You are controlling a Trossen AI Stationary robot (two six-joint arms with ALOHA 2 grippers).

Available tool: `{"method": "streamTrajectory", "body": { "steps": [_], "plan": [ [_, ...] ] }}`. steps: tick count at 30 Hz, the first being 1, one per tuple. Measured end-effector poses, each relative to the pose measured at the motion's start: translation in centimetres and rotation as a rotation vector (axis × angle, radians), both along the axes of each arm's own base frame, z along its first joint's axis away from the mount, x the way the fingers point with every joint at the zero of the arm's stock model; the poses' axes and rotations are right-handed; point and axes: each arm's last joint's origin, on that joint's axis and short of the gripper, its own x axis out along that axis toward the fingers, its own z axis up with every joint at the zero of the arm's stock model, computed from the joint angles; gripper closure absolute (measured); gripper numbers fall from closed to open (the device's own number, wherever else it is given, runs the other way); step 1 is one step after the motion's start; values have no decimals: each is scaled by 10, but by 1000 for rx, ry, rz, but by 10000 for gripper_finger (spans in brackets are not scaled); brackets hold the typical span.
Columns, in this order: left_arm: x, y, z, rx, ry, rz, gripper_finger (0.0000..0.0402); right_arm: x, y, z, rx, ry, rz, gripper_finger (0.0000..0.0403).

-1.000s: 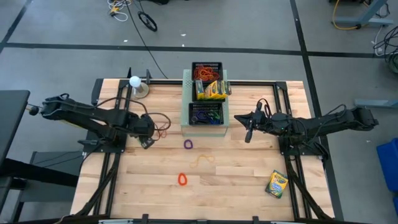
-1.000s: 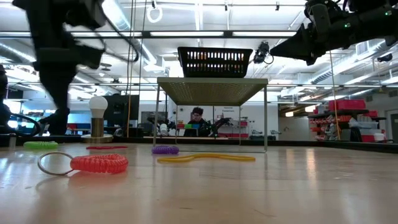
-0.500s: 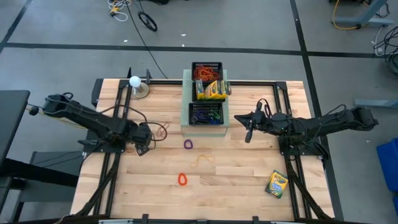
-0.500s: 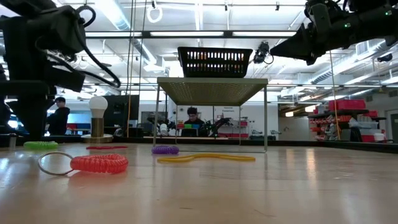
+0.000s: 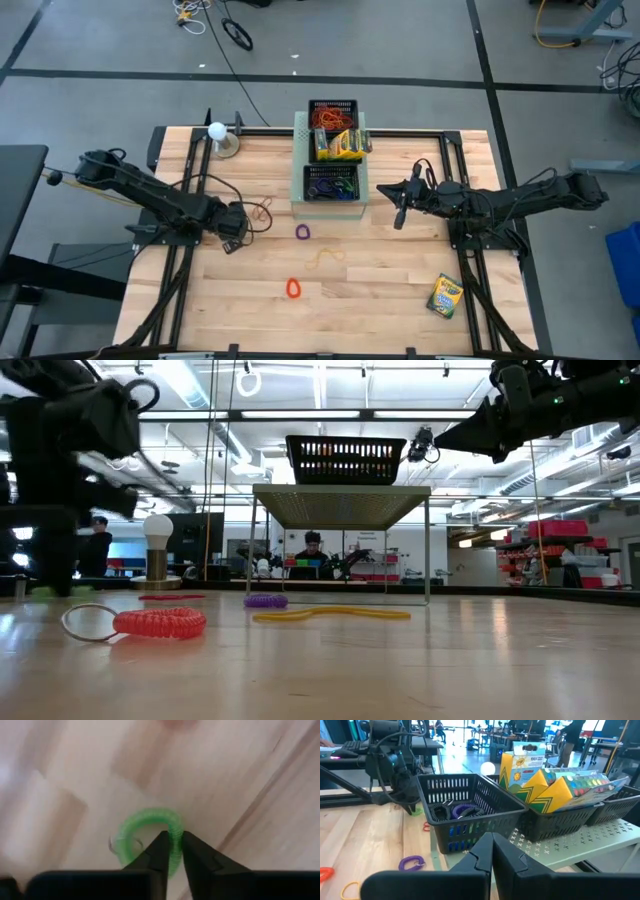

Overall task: Pick & Place Office Desk Supplies
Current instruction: Put the green spring keychain into the bottom black bin on the shelf

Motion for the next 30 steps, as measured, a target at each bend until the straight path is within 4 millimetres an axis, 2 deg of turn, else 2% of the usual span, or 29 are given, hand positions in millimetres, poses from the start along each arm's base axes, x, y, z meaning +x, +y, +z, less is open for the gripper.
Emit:
{"method": "streamTrajectory", "body": {
  "steps": [3,7,12,15,19,23,26,30],
  "plan": [
    [11,-1,20,47,-68,-13,385,0,0,0,-3,1,0,392],
    [20,0,53,109,-122,-26,389,0,0,0,-3,1,0,392],
    [35,8,113,231,-336,18,389,0,0,0,-4,1,0,392],
    [44,20,150,340,-475,60,389,0,0,0,-7,2,1,392],
    [60,47,187,449,-635,56,388,0,0,1,-6,-6,0,392],
    [79,86,209,492,-786,-6,388,0,0,2,-5,-14,1,392],
    [94,120,219,484,-870,-50,388,0,0,2,-5,-19,1,392],
    [121,166,219,468,-867,-85,388,0,0,3,-8,-24,1,392]
  ]
}}
